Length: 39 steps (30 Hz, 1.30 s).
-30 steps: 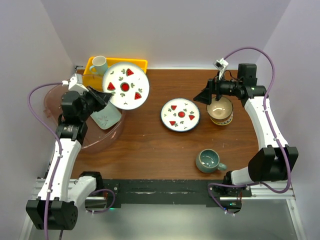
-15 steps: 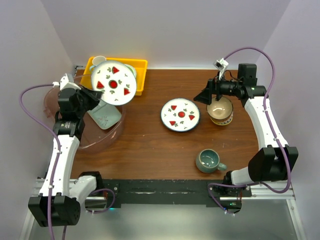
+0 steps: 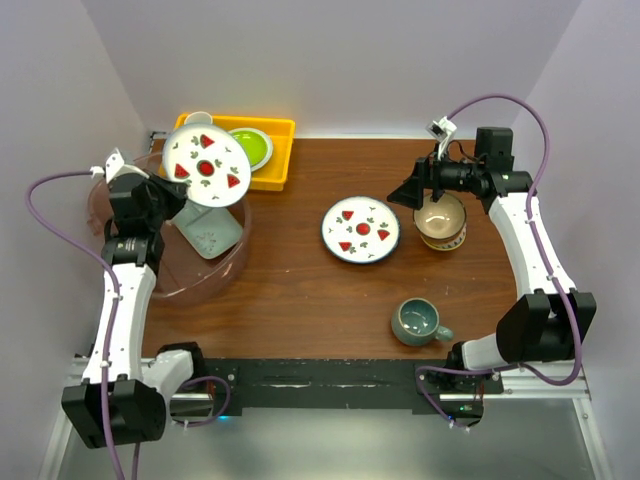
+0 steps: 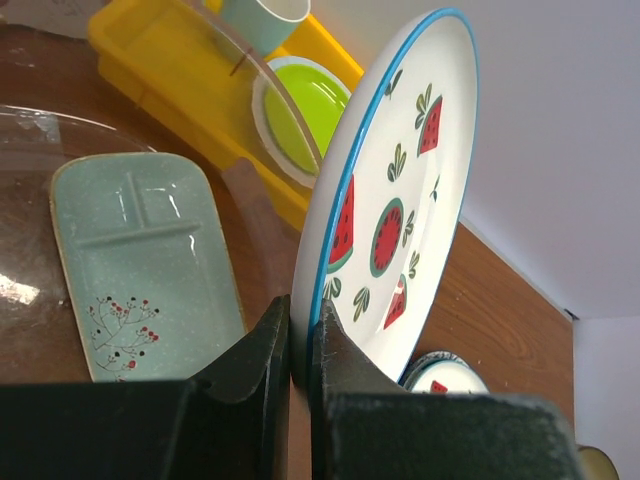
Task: Place the mixed dishes into the plastic bin
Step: Place the plate in the plastic bin.
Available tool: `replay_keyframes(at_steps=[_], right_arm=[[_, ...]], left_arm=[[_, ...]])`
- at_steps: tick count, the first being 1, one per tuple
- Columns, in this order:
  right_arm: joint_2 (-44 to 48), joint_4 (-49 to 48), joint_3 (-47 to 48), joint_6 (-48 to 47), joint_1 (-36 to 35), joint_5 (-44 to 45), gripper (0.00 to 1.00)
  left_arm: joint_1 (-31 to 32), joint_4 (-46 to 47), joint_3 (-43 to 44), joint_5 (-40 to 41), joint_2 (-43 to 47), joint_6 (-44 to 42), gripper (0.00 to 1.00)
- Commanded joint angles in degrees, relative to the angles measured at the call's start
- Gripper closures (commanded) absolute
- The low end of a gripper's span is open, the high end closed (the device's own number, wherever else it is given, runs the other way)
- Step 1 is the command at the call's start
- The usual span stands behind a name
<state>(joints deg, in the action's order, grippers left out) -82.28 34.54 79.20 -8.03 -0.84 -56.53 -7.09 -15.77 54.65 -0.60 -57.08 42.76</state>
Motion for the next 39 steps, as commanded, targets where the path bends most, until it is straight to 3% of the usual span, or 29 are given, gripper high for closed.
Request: replay_keyframes(at_steps=[1,10,23,39], right_arm=[[-0.4,-1.4,0.3,-1.0,0.2,-0.9,0.02],[0.0,-0.9,-0.4,-2.1,0.1,-0.4,0.02],[-0.6,-0.8,-0.3,-2.0,0.2,-0.4,0.02],[-0.4,-0.9,-0.4,-2.0,0.2,-0.3,0.02]], left_arm=[[-1.9,9.7,2.9,-0.2,-0.7,1.5,1.00],[-4.8,8.4,0.5,0.4,-0.3,3.7,1.00],[-6.4,-0.7,-0.3,13.7,4.2,8.9,1.00],[-6.9,6.5,-12.1,6.3,2.9,13.5,1.00]])
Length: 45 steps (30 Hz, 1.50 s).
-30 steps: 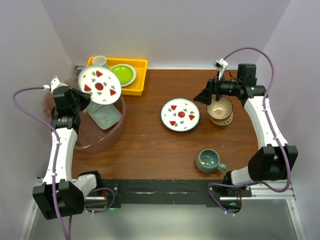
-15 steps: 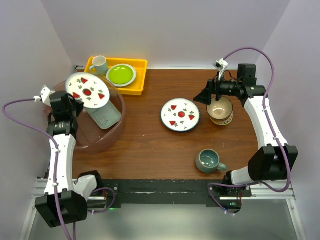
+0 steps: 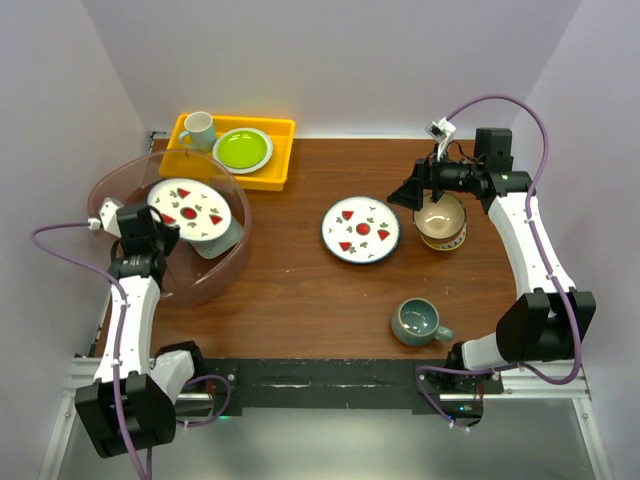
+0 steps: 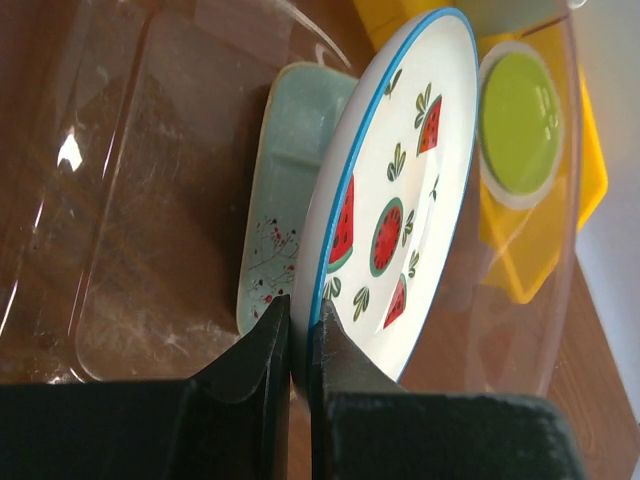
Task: Place the mixed dishes into the plastic bin
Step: Place the plate in the plastic bin.
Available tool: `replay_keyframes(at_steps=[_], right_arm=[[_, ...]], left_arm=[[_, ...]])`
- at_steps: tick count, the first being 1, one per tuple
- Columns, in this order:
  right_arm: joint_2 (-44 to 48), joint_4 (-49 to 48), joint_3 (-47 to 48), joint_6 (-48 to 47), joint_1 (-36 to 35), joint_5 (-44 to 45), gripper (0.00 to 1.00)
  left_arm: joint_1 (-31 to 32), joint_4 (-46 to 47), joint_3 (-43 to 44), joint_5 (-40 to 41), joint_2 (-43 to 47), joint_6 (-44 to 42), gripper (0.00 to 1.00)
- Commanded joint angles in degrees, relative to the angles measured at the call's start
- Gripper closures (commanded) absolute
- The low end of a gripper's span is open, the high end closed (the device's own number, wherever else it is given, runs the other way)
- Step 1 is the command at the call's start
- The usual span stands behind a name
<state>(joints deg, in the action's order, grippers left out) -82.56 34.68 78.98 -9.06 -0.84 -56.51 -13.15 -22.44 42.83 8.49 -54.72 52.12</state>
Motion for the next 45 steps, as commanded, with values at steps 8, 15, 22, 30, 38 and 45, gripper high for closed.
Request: replay_keyframes(at_steps=[8,15,22,30,38,45], right_arm=[[-0.4,-0.9,-0.1,-1.0,0.2,-0.3,0.02],[-0.4,-0.8,0.0,-1.0,0.2,-0.1,0.02],[-0.4,-0.7,0.1,-1.0,0.1,-0.1,0.02],[-0.2,-0.8,0.0,-1.0,0.1,-0.1,0.02],[-0.1,-0.8,-0.1,-1.0,0.2,-0.1,0.02],[0.0,-0.9,-0.1,-0.8,0.1,-0.2,0.02]], left_arm=[[-2.7,18.7,-4.3,-7.9,-3.0,4.7,1.00],[-5.1,23.6,-6.6,-11.3,-6.8,4.4,1.00],[-8.1,26.8,-8.3,-15.1,-10.4,3.7,0.85],[-9.1,27.8,-8.6,-18.9,-14.4,2.8,0.39],[-9.3,19.7,-5.7,-18.6,-16.7,0.8,0.21],[-9.3,5.8,2.2,-16.0,-24.0,-1.6,0.14]])
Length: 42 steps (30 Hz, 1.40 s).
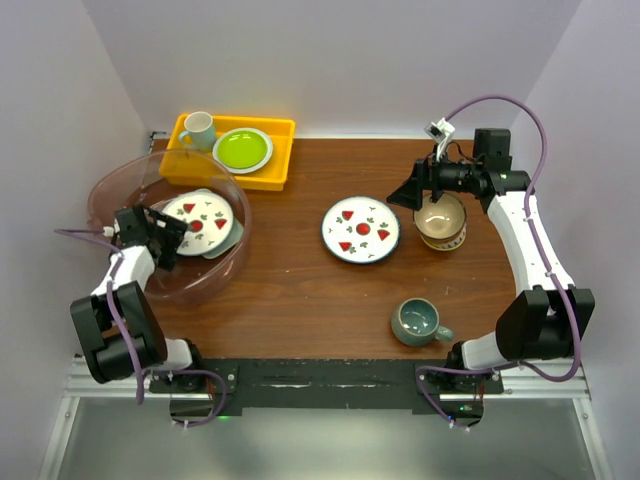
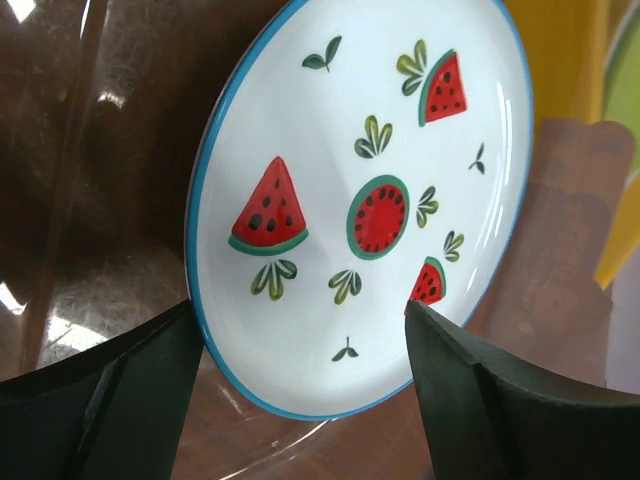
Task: Place the mixed dishes into the plastic bin
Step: Place the plate in the plastic bin.
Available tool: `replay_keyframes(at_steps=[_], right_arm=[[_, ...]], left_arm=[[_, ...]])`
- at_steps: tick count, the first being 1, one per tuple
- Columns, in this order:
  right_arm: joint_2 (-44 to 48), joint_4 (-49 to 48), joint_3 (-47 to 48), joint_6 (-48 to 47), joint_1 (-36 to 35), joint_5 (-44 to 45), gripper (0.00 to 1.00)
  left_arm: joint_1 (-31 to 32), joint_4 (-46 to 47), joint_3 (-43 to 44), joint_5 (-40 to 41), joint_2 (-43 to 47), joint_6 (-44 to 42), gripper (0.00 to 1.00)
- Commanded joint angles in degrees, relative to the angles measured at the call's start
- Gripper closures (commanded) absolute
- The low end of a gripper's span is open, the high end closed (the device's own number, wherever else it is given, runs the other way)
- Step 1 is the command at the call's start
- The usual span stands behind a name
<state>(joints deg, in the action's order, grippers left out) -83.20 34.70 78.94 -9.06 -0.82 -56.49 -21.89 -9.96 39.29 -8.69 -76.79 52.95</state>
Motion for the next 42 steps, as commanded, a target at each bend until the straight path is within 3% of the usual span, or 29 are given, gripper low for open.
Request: replay_keyframes(at_steps=[1,3,10,24,33,42], right_arm=[[0.7,-1.0,0.0,-0.8,0.2,-0.3,0.02],[0.8,-1.0,0.0,-0.7,0.2,-0.4,0.02],[0.8,-1.0,0.1,-0.7,0.1,-0.3,0.02],[0.5,1.6,1.7,-4.0,0.1,2.1,0.02],[-1.3,8.8,5.2,-12.5,-0.1,3.7,0.02],[-3.1,12.1,8.5,-16.8,-1.5,6.2,0.02]], left_arm=[[-0.5,-7.9,6.9,1.6,-2.4,-2.5,0.14],[-0.4,-10.1,7.8,2.0,-3.3,-3.1,0.08],[-0.5,-14.1,11.6,3.9,-2.2,-4.7,0.03],[-0.5,-20.8,17.0,7.3,5.1,-7.4,0.01],[-0.4,-21.4,21.2,1.8,9.0,-10.1,0.00],[-0.3,-16.0,20.2,-9.8,12.5,-13.0,0.00]])
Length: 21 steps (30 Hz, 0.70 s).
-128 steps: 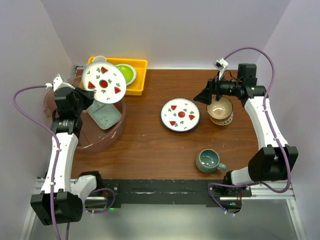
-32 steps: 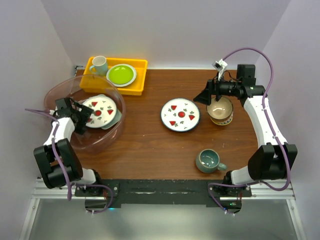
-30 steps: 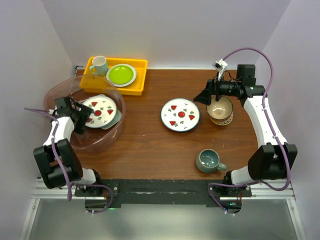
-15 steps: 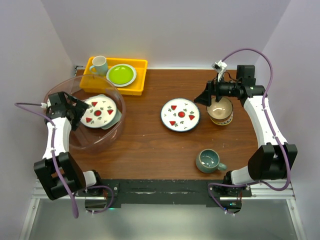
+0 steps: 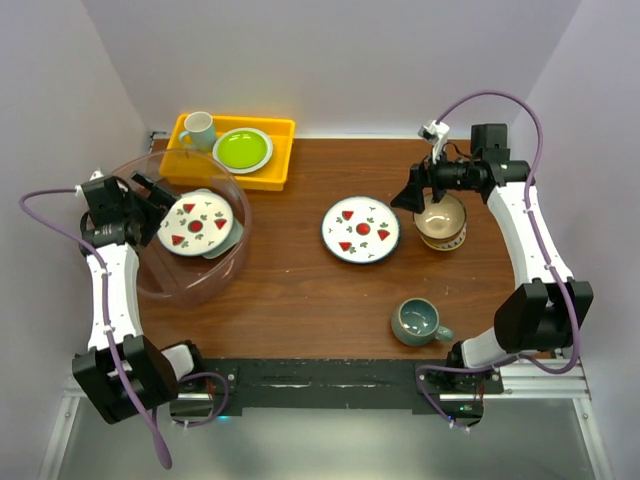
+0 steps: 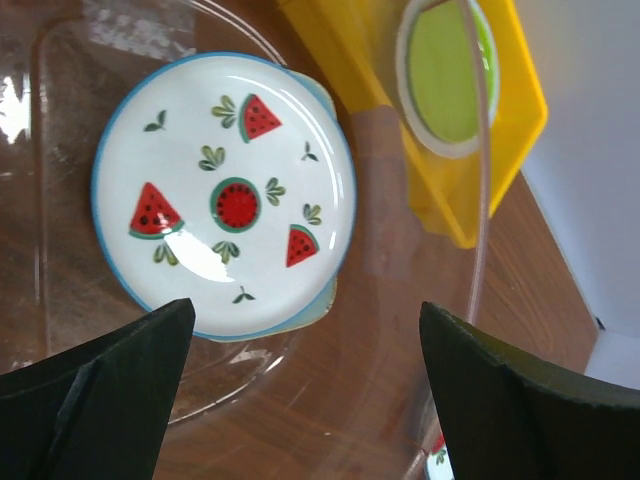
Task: Place the mixed dishes into the plastic bin
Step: Place the plate in the plastic bin.
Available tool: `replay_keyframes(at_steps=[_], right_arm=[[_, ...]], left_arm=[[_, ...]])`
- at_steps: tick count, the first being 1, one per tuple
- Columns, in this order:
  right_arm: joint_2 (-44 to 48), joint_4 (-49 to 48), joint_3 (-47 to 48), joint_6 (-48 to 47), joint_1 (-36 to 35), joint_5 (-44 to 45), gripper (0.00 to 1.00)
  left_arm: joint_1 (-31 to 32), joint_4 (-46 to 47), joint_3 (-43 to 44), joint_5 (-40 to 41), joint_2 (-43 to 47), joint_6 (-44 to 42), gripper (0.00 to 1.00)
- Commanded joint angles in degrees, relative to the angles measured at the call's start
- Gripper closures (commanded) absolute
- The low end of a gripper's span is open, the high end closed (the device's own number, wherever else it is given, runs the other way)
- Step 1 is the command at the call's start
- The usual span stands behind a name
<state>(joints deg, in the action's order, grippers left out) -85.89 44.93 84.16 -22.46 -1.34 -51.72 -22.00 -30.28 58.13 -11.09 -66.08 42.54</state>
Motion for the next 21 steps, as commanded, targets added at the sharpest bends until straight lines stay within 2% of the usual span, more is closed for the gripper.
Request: replay_keyframes(at_steps=[1,12,21], right_arm=[[-0.6,2.1,3.6,-3.6,-1.1,1.7,0.02],[-2.0,4.2,4.9,-6.9,-5.9,5.8,0.02],[-1.0,7.0,3.3,-15.2,-11.9,8.2,0.02]], left_arm=[[-0.1,4.6,1.2,-8.7,1.9,-2.6,0.00],[4.2,10.1,0.4,-16.8,3.2,-4.9,0.00],[13.6,13.2,0.7,-17.5,4.6,-6.2,0.00]])
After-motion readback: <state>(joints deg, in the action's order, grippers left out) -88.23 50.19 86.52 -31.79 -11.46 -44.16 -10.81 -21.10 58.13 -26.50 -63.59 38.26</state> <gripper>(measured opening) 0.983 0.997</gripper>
